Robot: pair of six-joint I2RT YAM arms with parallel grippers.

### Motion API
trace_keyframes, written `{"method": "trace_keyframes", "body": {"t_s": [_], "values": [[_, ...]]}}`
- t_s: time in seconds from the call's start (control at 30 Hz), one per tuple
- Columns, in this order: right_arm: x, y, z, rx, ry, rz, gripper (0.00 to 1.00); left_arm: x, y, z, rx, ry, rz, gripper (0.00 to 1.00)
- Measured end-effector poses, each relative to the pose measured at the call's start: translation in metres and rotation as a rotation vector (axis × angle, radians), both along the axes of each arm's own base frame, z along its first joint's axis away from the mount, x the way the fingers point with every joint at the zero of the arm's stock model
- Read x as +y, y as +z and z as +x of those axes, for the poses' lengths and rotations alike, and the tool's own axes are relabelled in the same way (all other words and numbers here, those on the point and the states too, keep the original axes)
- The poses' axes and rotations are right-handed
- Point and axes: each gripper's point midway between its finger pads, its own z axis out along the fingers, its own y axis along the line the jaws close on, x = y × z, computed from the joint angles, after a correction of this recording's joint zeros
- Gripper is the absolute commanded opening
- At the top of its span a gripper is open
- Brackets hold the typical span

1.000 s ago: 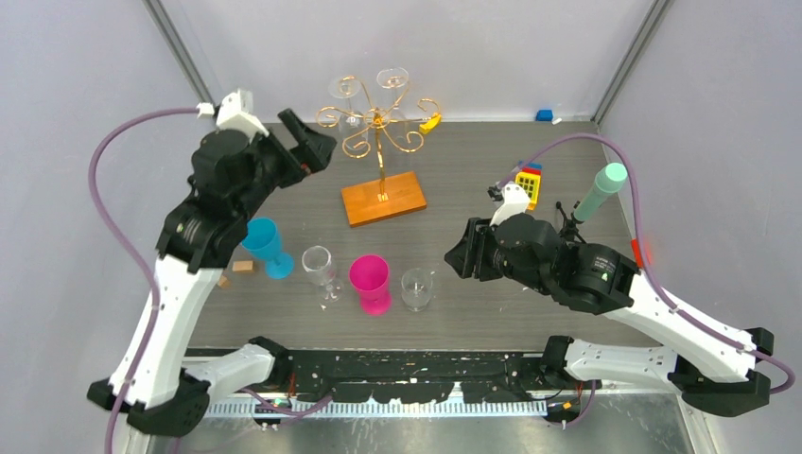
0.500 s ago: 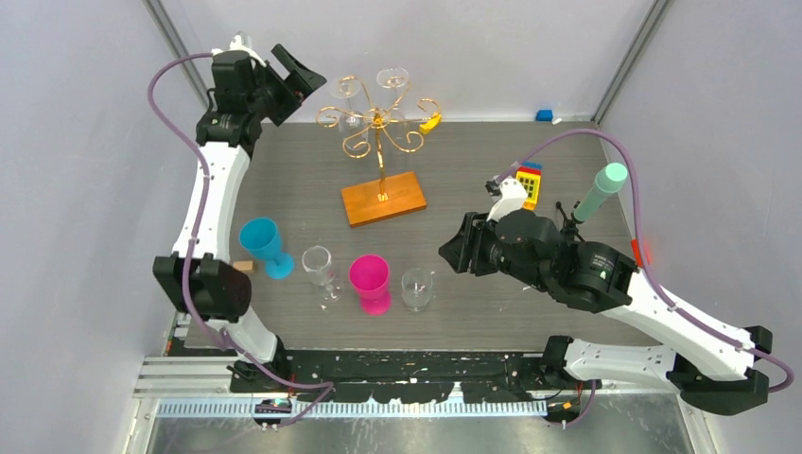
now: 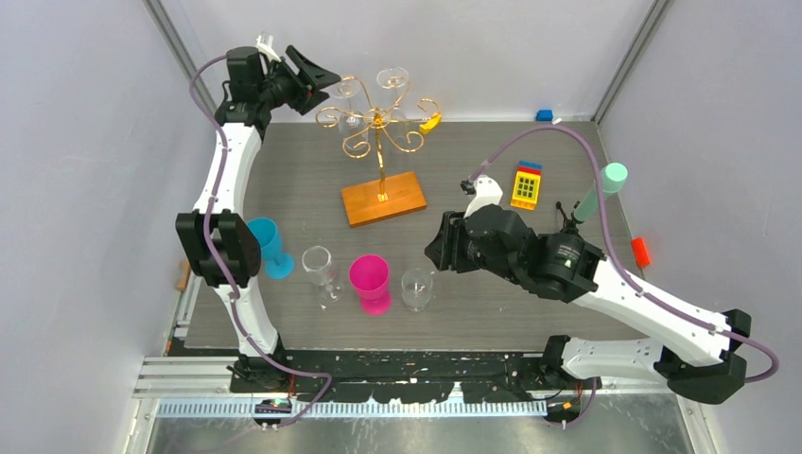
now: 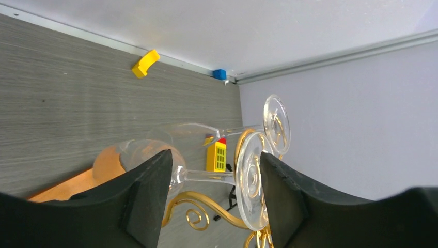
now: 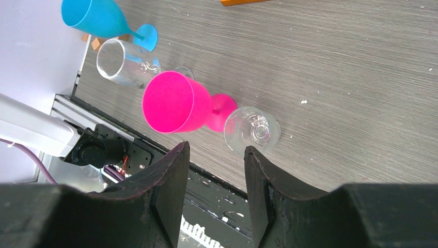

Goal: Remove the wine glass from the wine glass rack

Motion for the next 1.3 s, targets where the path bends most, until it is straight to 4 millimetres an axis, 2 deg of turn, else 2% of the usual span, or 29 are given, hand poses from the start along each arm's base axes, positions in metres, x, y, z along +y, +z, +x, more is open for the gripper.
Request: {"method": "trace_keyframes", "body": {"t_s": [0.2,0.57,0.77,1.03,1.2,1.3], "values": [[0.007,-0.008,0.003,0.011,0.006,-0.029,0.49,-0.009,0.008,-0.001,-0.005,-0.047,-0.074,0.55],[0.011,-0.007,0.005,0.010,0.009,-0.025,0.49,-0.016,0.013,-0.007,0.011,-0.091,-0.122,0.28],[0.011,-0.007,0.005,0.009,0.009,-0.022,0.49,-0.016,0.011,-0.008,0.025,-0.091,-0.124,0.01],[0.014,0.003,0.006,-0.017,0.015,0.020,0.49,-0.013,0.011,-0.005,0.054,-0.053,-0.146,0.00],[0.014,0.011,0.006,-0.041,0.021,0.042,0.49,-0.010,0.023,-0.003,0.041,-0.020,-0.174,0.00],[0.013,0.010,0.006,-0.040,0.022,0.038,0.49,-0.010,0.028,-0.002,0.036,-0.011,-0.191,0.00]]}}
